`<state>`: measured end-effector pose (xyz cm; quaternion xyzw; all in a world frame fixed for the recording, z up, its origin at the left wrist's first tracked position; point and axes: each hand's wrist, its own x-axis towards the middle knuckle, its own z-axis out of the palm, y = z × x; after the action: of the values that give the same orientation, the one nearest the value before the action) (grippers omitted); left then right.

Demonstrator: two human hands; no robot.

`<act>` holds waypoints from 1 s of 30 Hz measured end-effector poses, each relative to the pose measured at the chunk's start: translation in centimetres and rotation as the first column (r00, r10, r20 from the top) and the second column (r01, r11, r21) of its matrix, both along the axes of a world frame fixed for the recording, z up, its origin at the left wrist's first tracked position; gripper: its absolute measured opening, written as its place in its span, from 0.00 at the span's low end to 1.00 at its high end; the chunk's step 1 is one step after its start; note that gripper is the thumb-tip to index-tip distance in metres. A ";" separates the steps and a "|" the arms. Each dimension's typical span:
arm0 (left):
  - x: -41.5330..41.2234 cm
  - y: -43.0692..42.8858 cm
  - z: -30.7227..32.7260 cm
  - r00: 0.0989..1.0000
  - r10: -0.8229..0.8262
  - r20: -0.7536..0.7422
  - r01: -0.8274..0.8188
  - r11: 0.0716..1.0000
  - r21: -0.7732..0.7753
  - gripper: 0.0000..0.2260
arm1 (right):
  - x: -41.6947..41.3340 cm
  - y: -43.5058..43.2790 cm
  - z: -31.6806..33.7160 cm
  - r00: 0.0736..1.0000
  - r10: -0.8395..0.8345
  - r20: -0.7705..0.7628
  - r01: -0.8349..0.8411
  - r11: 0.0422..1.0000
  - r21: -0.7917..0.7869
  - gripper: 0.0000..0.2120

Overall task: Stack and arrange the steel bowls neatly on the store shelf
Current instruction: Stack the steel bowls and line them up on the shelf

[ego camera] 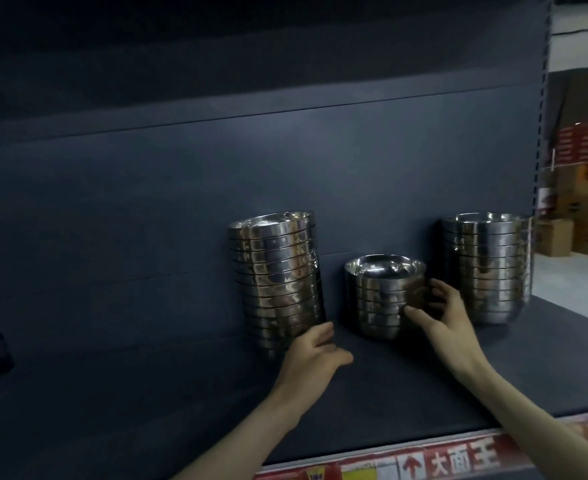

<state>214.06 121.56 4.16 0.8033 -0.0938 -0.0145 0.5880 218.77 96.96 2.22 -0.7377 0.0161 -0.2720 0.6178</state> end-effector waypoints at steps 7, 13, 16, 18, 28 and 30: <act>2.7 -5.2 -0.2 0.998 0.017 -0.058 -0.021 0.997 -0.074 0.43 | 0.9 -0.1 -0.9 0.999 0.048 -0.020 -0.048 0.999 0.023 0.37; 4.2 -7.2 -1.8 0.998 0.019 -0.060 -0.027 0.991 -0.129 0.24 | 1.4 -0.5 -1.1 0.996 0.064 -0.058 -0.066 0.997 -0.032 0.33; 4.6 -7.5 -2.6 0.999 0.002 -0.051 -0.008 0.993 -0.118 0.23 | 1.5 -0.7 -1.4 0.996 0.071 -0.060 -0.075 0.996 -0.058 0.36; 4.5 -7.3 -2.4 0.999 -0.008 -0.051 0.002 0.994 -0.113 0.25 | 1.6 -0.8 -1.5 0.995 0.083 -0.064 -0.088 0.993 -0.081 0.37; 3.1 -6.3 -1.9 0.998 -0.035 -0.047 0.030 0.994 -0.105 0.48 | 1.7 -0.7 -1.7 0.978 0.201 -0.050 -0.207 0.949 -0.239 0.33; 2.7 -5.8 -1.9 0.999 -0.026 -0.044 0.021 0.995 -0.100 0.46 | 1.7 -0.6 -1.7 0.973 0.226 -0.054 -0.232 0.937 -0.262 0.29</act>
<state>216.78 115.73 2.26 0.7713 -0.0905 -0.0347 0.6290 220.48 96.35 0.51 -0.8139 -0.0994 -0.1895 0.5402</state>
